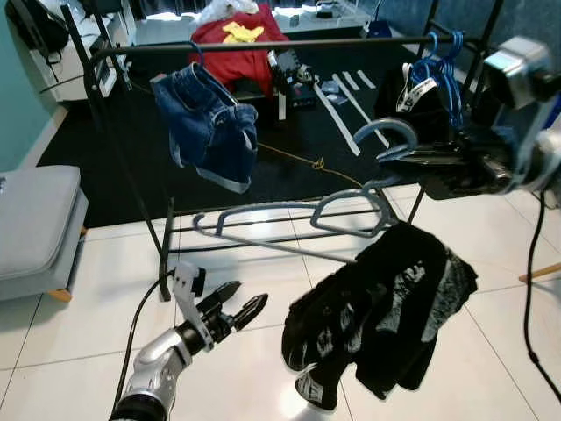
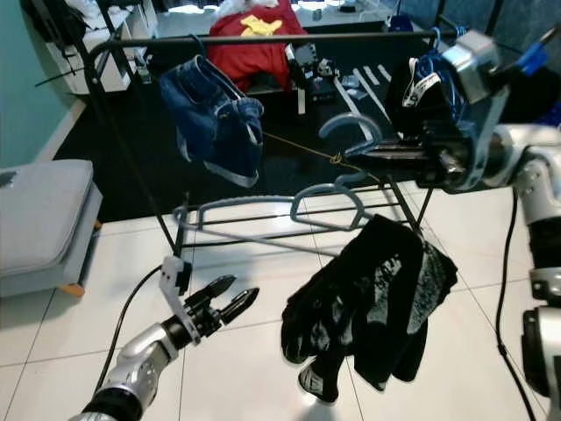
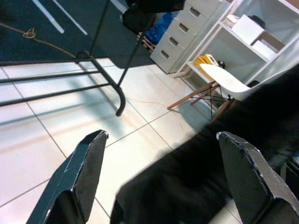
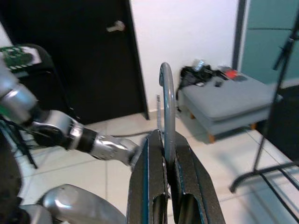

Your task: Hang hanger

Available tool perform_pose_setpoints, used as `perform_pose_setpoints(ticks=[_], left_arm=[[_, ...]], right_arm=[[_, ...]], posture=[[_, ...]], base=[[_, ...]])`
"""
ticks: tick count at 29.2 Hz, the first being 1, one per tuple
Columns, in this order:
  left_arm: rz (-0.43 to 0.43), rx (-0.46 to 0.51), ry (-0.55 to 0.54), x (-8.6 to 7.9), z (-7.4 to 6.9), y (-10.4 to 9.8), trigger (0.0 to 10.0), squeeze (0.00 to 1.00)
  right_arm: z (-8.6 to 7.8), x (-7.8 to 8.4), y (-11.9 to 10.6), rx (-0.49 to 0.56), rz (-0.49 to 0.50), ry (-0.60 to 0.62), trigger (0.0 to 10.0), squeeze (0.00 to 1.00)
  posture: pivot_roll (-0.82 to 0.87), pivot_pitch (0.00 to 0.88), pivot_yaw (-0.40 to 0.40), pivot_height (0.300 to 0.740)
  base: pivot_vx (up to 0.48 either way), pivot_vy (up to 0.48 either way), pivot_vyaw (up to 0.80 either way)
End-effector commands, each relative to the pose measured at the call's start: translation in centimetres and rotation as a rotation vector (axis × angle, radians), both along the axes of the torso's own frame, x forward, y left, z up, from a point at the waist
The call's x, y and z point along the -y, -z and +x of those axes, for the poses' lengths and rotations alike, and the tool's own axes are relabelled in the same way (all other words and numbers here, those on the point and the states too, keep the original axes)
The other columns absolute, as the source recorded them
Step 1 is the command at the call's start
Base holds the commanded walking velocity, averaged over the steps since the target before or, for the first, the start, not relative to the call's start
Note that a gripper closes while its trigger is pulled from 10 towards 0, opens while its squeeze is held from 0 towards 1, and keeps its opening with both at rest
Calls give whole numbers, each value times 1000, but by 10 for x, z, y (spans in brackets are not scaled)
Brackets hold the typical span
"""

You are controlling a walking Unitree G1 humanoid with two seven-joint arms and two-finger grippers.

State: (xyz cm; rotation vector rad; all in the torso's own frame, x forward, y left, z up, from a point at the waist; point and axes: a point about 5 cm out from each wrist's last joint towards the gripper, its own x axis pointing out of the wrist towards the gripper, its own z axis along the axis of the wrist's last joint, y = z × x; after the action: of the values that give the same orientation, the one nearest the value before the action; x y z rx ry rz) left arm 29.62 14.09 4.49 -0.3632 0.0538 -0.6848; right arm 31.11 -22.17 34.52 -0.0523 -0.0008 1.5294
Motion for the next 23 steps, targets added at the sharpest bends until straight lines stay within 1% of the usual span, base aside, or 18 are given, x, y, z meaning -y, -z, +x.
perform_pose_setpoints(ticks=[1,2,3,4,5,6,7,9,11,12,13,16,17,19,20,21,22,23], left_arm=[[-7,-16,19,-1,-3,4,10000,0],[-7,-16,19,-1,-3,4,10000,0],[-24,-23,55,1,-5,5,10000,0],[-24,-23,55,1,-5,5,10000,0],[-53,-32,104,4,-8,6,10000,0],[-87,-46,178,9,-12,7,10000,0],[-87,-46,178,9,-12,7,10000,0],[-130,-67,313,19,-20,9,10000,0],[-130,-67,313,19,-20,9,10000,0],[-140,-75,349,22,-23,9,10000,0],[-147,-81,382,28,-24,9,10000,251],[-151,-85,399,31,-24,9,10000,251],[-134,-86,412,35,-24,9,10000,1000],[-122,-86,421,37,-23,9,10000,1000],[-91,-79,418,39,-23,10,10000,922],[-45,-72,410,40,-24,13,10000,282],[-15,-66,403,41,-25,15,10000,282],[-15,-66,403,41,-25,15,10000,282]], right_arm=[[-2,-6,-8,22,0,-37,0,0],[-2,-6,-8,22,0,-37,0,0],[-2,-7,-9,25,1,-37,0,0],[-2,-7,-9,25,1,-37,0,0],[-2,-8,-9,23,3,-41,0,0],[-2,-10,-10,21,6,-47,0,0],[-2,-10,-10,21,6,-47,0,0],[-3,-14,-14,17,27,-74,0,0],[-3,-14,-14,17,27,-74,0,0],[-3,-15,-15,14,33,-84,0,0],[-4,-16,-16,12,34,-92,0,0],[-6,-16,-16,9,32,-97,0,0],[-4,-16,-16,11,27,-91,0,0],[-4,-15,-16,13,24,-86,0,0],[-4,-15,-16,13,24,-83,0,0],[-4,-14,-16,13,24,-83,0,0],[-5,-13,-16,13,25,-84,0,0],[-5,-13,-16,13,25,-84,0,0]], posture=[[-22,127,26,740],[-22,127,26,740],[-21,127,24,740],[-21,127,24,740],[-21,127,24,740],[-19,129,22,740],[-19,129,22,740],[-17,138,20,740],[-17,138,20,740],[-17,138,20,740],[-20,145,15,740],[-20,145,15,740],[-22,153,13,740],[-22,156,12,740],[-23,157,12,740],[-23,158,13,740],[-23,158,14,740],[-23,158,14,740]], base=[[0,0,0],[0,0,0],[0,0,0],[0,0,0],[0,0,0],[0,0,0],[0,0,0],[0,0,0],[0,0,0],[0,0,0],[0,0,0],[0,0,0],[0,0,0],[0,0,0],[0,0,0],[0,0,0],[0,0,0],[0,0,0]])
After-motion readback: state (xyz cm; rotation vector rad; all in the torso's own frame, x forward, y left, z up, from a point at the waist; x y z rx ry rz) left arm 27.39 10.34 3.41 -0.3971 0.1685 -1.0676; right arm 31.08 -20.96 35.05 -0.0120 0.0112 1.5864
